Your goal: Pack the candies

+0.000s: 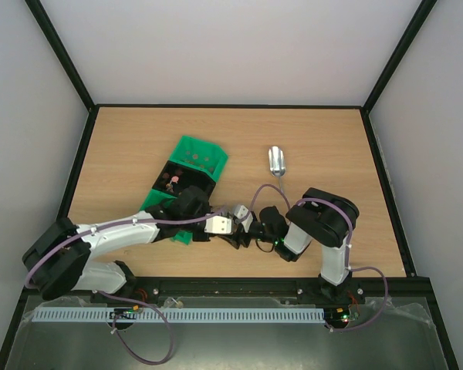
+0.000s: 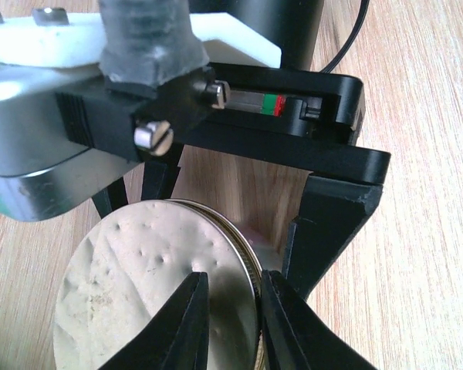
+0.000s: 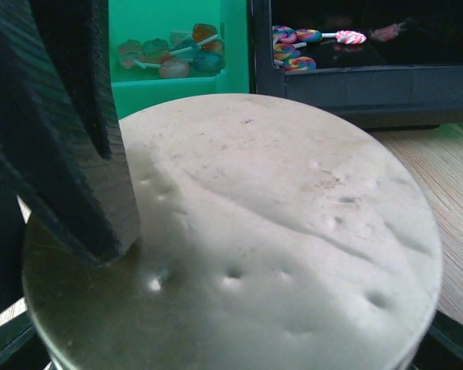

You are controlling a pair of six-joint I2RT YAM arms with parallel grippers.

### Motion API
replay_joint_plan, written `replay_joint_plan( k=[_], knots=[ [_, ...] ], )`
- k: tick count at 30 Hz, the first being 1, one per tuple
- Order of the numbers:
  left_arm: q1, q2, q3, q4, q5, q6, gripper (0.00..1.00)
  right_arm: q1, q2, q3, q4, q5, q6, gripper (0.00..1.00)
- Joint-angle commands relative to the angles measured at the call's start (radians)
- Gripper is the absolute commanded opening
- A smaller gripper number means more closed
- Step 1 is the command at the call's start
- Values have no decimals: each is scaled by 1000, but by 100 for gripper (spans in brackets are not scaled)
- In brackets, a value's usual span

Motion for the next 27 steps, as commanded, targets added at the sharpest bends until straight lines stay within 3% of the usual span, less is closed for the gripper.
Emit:
replay_joint_plan(
  k=[1,20,27],
  knots=[
    [47,-20,-25,-25,-107,53,19,10,13,-22,29,-65,-32,23],
    [195,-110,-70,-108,-81,137,16,10,11,-29,30,-54,-21,20],
    [123,-173,-48,-116,-1,41,23,10,27,-6,25,-16,23,20]
  ],
)
